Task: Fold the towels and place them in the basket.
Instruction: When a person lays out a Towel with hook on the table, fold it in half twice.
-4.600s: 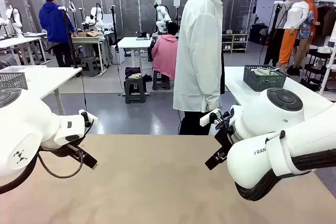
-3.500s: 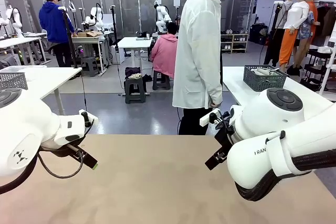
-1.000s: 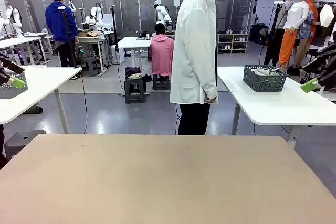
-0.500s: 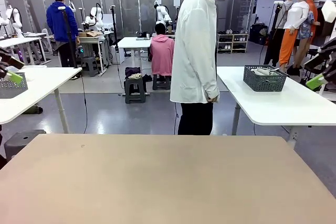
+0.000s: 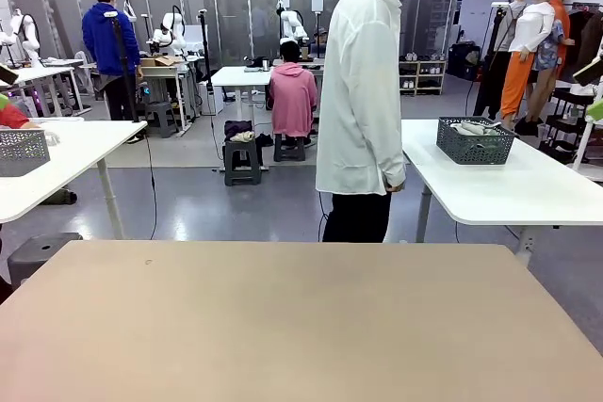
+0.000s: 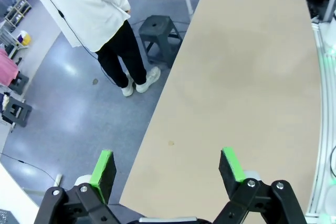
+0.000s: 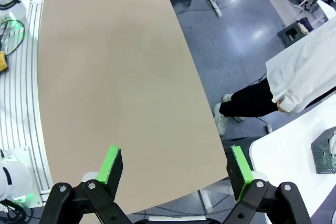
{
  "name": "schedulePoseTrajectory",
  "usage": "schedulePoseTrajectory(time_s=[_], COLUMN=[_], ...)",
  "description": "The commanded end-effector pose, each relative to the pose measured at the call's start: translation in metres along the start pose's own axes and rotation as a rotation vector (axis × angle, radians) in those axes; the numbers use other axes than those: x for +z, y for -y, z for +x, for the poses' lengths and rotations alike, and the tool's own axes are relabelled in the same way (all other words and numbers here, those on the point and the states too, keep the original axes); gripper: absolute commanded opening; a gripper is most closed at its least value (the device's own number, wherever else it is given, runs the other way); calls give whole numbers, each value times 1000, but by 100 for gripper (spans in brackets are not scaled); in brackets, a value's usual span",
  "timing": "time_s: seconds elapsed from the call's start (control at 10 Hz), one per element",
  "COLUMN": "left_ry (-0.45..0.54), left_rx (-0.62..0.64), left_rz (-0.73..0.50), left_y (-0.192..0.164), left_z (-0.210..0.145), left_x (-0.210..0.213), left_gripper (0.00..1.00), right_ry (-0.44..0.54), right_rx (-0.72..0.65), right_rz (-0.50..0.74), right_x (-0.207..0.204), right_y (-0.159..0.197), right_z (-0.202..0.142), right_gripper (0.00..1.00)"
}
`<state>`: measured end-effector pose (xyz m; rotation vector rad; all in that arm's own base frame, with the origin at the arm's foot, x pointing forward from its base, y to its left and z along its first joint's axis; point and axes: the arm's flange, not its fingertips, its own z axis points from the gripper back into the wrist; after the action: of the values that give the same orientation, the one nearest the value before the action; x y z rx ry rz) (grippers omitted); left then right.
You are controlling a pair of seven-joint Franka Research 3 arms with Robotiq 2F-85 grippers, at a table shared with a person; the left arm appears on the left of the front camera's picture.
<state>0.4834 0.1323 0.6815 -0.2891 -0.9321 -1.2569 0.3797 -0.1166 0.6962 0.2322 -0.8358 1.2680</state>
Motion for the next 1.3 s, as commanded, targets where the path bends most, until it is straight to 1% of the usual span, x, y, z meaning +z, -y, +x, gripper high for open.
schedulePoseTrajectory(time_s=[0.0,0.2,0.3,0.4,0.5,1.2], left_ry=[44,50,43,32,31,31], left_rx=[-6,-11,-29,-21,7,7], left_rz=[-29,-32,-36,-23,-22,-22], left_y=[-9,-10,-8,-5,-7,-7], left_z=[-3,0,1,3,-2,-2], left_x=[3,2,3,3,0,0], left_gripper=[100,100,100,100,100,100], right_ry=[32,52,45,45,38,38], right_rx=[15,17,19,26,-3,-3], right_rz=[25,47,50,52,41,41], right_x=[4,5,4,3,4,4], right_y=[6,8,8,8,6,6], right_z=[-6,-9,-9,-9,-11,-11], right_gripper=[100,100,100,100,100,100])
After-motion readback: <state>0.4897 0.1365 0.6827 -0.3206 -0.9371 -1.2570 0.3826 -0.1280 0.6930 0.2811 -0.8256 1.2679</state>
